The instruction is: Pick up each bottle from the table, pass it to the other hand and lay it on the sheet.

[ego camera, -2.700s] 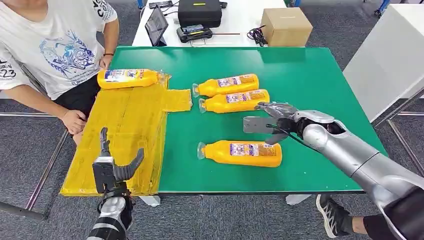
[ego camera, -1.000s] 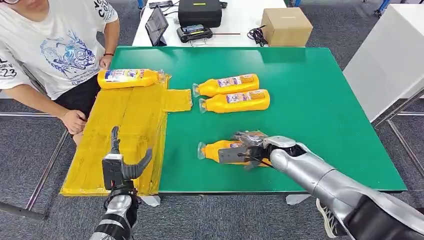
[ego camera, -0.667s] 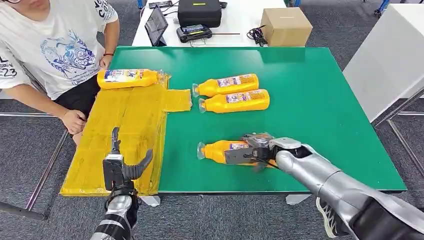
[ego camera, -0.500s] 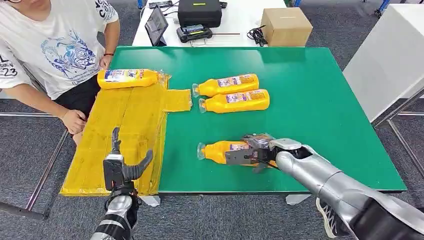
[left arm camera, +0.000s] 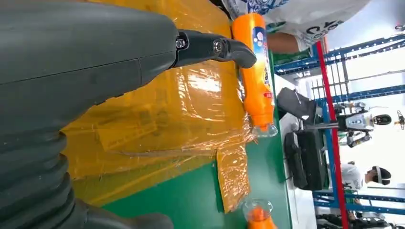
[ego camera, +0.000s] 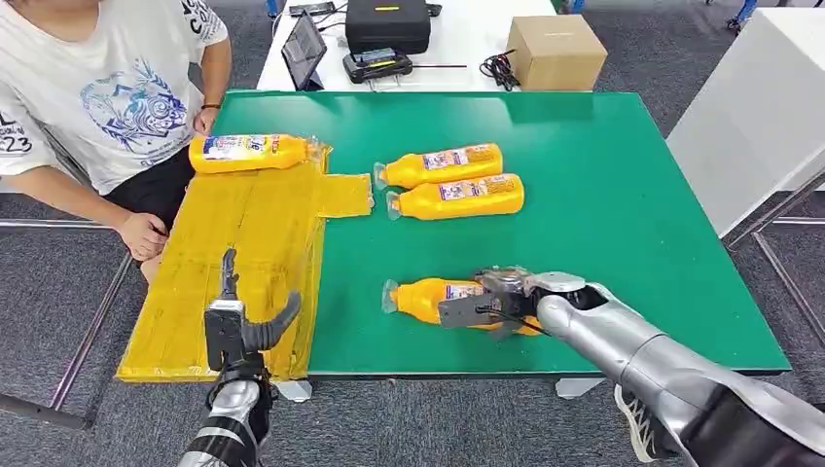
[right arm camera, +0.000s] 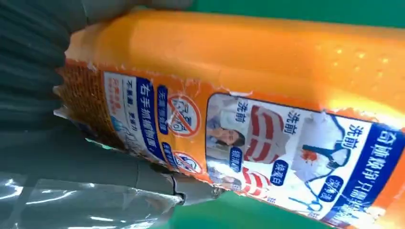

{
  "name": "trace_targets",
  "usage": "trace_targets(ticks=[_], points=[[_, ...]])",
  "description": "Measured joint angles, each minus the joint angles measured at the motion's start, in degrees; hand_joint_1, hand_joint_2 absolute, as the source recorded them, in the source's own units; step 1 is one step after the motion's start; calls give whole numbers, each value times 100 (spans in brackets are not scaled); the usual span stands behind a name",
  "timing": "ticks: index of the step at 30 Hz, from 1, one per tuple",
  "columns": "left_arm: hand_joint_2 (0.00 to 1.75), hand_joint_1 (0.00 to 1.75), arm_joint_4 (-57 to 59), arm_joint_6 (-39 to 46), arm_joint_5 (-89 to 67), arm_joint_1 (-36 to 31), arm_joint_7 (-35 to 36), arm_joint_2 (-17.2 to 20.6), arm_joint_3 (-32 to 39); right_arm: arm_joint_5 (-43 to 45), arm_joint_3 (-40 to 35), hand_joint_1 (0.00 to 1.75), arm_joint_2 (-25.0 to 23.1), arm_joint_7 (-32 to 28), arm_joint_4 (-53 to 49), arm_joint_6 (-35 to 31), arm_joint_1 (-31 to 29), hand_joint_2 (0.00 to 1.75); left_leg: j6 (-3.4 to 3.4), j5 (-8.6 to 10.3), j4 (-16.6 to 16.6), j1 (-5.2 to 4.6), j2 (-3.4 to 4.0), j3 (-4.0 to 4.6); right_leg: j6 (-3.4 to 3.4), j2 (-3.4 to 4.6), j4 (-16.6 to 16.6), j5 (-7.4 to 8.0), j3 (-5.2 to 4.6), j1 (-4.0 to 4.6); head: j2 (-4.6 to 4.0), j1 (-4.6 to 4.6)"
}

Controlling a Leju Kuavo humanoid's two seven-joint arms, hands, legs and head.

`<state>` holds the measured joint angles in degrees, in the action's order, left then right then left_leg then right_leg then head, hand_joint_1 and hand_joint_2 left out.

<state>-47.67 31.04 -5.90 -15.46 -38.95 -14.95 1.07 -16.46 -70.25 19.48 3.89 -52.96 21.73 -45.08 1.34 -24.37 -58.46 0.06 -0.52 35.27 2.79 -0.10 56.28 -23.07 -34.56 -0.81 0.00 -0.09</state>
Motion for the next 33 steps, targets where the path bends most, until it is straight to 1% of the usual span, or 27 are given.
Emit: trace_targets(ticks=[11,13,15,17,18,20,22,24,25,27,30,33], points=[[175,0,11,-4,9,-3,0,0,0,-66,-44,175,-98,-92,98,-68,-65,175,3,3,0,-1,-4,-2,1,-1,0,1,3,-1,0,-2],[175,0,13,-4,11,-2,0,-2,0,-55,-31,175,-127,-153,118,-333,-34,175,3,2,0,-1,-4,-2,1,-1,0,1,3,0,0,-2],[175,0,11,-7,17,3,0,-2,0,2,88,175,-179,-348,129,-988,177,175,3,2,0,0,-8,-1,0,-4,0,0,4,0,0,0],[175,0,-24,-46,46,46,0,-2,4,-116,521,175,-298,-650,39,-2107,650,175,3,0,1,1,-9,3,0,-5,0,-1,3,1,0,-2],[175,0,-55,-80,50,73,0,-2,7,-261,809,175,-391,-764,-97,-2484,919,175,2,-1,2,2,-7,3,0,-4,1,-1,2,3,0,-4],[175,0,-161,-211,41,144,0,-2,11,-522,1442,175,-633,-1176,-492,-3093,1544,175,-2,-4,3,10,-10,7,-2,-6,1,-4,2,11,0,0],[175,0,-351,-424,41,273,0,-6,15,-641,2280,175,-1046,-1690,-1126,-3595,2311,175,-5,-6,3,12,-13,16,-5,-7,2,-7,-12,15,0,-4],[175,0,-639,-662,17,427,33,-33,17,-566,3075,175,-1459,-2095,-1799,-3736,2914,175,-5,-6,3,14,-13,30,-6,-8,2,-8,-31,16,0,-6],[175,0,-748,-715,2,482,48,-50,15,-555,3343,175,-1579,-2185,-2027,-3725,3104,175,-6,-5,5,17,-15,33,-9,-10,2,-10,-31,16,0,-4],[175,0,-945,-778,-2,566,107,-79,4,-544,3824,175,-1795,-2357,-2407,-3725,3402,175,-5,-5,5,17,-19,33,-12,-12,1,-12,-30,15,0,0],[175,0,-1253,-1047,118,683,249,-107,-24,-441,4521,175,-2121,-2816,-2855,-3922,3850,175,-4,-5,4,3,-12,34,-10,-10,1,-9,-31,0,0,0],[175,0,-1592,-1222,173,801,418,-129,-195,-411,4990,175,-2431,-3088,-3224,-4125,4172,175,-3,-4,4,-1,-12,32,-8,-10,-1,-8,-30,-2,0,0]])
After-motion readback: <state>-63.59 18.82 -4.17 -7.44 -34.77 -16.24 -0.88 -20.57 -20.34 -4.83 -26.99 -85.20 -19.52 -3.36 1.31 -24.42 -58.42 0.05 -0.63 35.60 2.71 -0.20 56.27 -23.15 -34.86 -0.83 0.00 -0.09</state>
